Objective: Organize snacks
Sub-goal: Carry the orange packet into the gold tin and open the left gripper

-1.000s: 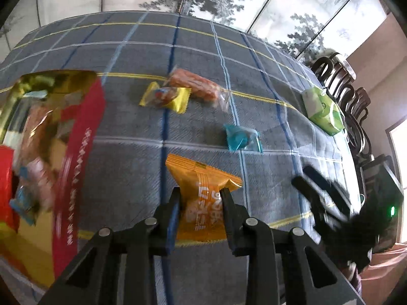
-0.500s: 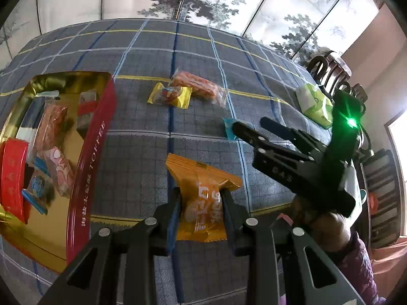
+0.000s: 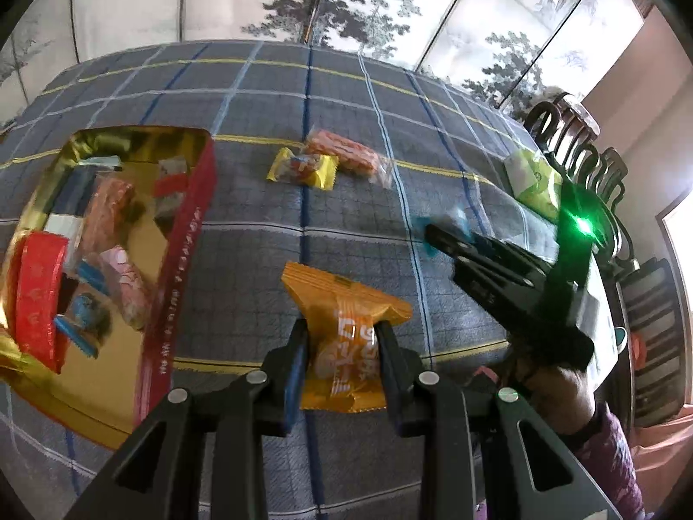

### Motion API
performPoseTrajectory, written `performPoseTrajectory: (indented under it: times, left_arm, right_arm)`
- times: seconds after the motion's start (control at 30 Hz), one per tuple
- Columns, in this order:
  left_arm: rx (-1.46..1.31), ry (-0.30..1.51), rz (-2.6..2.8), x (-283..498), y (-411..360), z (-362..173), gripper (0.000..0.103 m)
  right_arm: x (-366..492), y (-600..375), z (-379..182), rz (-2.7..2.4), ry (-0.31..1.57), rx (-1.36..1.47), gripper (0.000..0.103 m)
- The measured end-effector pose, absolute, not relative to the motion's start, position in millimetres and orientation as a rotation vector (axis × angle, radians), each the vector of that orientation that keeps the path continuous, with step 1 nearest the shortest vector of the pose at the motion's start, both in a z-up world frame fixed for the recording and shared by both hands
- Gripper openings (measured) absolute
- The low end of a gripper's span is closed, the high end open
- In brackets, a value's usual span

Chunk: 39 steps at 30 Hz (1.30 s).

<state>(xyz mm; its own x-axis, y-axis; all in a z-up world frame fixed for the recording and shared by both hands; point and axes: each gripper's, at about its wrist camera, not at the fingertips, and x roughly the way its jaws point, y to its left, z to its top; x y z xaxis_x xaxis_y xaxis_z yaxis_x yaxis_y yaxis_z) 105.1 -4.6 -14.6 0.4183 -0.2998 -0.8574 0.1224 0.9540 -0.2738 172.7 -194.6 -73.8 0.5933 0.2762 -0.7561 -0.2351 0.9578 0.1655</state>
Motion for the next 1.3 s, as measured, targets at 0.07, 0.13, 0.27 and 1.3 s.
performPoseTrajectory:
  times: [0.07, 0.13, 0.27, 1.3]
  left_arm:
    - [-0.184, 1.085, -0.259, 99, 2, -8, 0.031]
    - [-0.178, 1.060, -0.241, 93, 8, -2, 0.031]
    - [-0.183, 1.030, -0.211, 85, 27, 6, 0.031]
    - [-0.140, 0.974, -0.033, 93, 136, -30, 0.031]
  right_arm:
    - [164, -207, -71, 0.252, 0.863, 0.095, 0.022]
    - [159, -220, -70, 0.195, 0.848, 0.122, 0.022]
    - [152, -236, -67, 0.115, 0.819, 0.146, 0.022]
    - [151, -234, -67, 0.004, 0.823, 0.079, 0.022]
